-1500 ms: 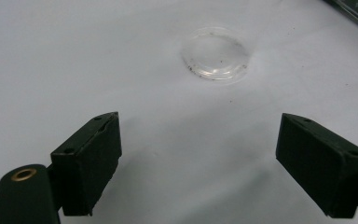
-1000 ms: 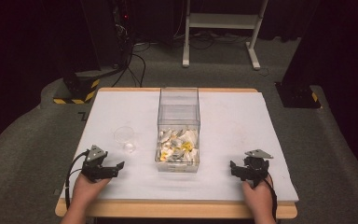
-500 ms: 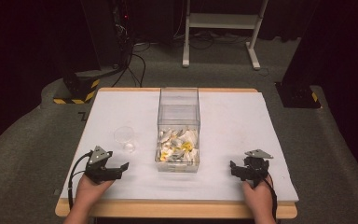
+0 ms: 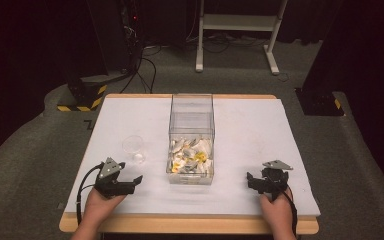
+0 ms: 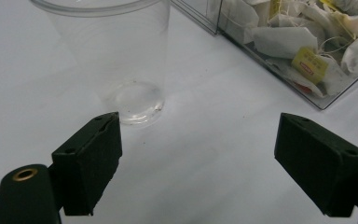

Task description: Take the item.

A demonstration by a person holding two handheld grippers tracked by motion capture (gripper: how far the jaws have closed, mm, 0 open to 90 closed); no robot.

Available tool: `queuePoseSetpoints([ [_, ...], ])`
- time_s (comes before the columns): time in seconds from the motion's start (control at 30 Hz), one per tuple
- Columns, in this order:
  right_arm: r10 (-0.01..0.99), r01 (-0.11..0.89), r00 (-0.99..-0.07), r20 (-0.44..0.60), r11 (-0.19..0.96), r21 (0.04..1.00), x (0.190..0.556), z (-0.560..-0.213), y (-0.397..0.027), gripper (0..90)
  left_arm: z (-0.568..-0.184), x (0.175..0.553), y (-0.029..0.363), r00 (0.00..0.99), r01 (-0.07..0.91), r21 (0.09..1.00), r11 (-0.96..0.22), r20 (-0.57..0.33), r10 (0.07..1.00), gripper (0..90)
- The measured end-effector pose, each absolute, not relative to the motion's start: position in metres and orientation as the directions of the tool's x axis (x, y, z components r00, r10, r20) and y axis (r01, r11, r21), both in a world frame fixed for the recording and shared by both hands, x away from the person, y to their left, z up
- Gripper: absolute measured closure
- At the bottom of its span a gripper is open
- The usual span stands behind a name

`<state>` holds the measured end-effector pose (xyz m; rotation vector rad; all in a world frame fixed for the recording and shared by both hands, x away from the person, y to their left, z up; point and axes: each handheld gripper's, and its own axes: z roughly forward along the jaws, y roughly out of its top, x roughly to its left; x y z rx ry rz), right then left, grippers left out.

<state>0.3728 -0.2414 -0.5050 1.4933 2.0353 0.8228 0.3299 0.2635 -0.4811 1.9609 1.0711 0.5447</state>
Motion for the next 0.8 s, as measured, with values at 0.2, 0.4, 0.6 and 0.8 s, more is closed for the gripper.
queuePoseSetpoints([
  [0.2, 0.957, 0.667, -0.288, -0.031, 0.223, 0.711, 0.373, -0.505, -0.241, 11.0, -0.477, 0.327, 0.259, 0.56, 0.469, 0.829, -0.306, -0.01, 0.829, 15.3],
  [0.4, 0.957, 0.667, -0.288, -0.032, 0.224, 0.711, 0.373, -0.505, -0.241, 11.1, -0.474, 0.325, 0.255, 0.57, 0.457, 0.835, -0.306, -0.011, 0.821, 15.4],
  [0.6, 0.958, 0.669, -0.284, -0.029, 0.22, 0.71, 0.372, -0.505, -0.241, 11.2, -0.472, 0.324, 0.251, 0.583, 0.447, 0.845, -0.295, -0.025, 0.812, 15.6],
  [0.8, 0.958, 0.669, -0.284, -0.029, 0.22, 0.71, 0.372, -0.505, -0.241, 11.2, -0.471, 0.324, 0.249, 0.587, 0.438, 0.853, -0.284, -0.032, 0.809, 15.7],
])
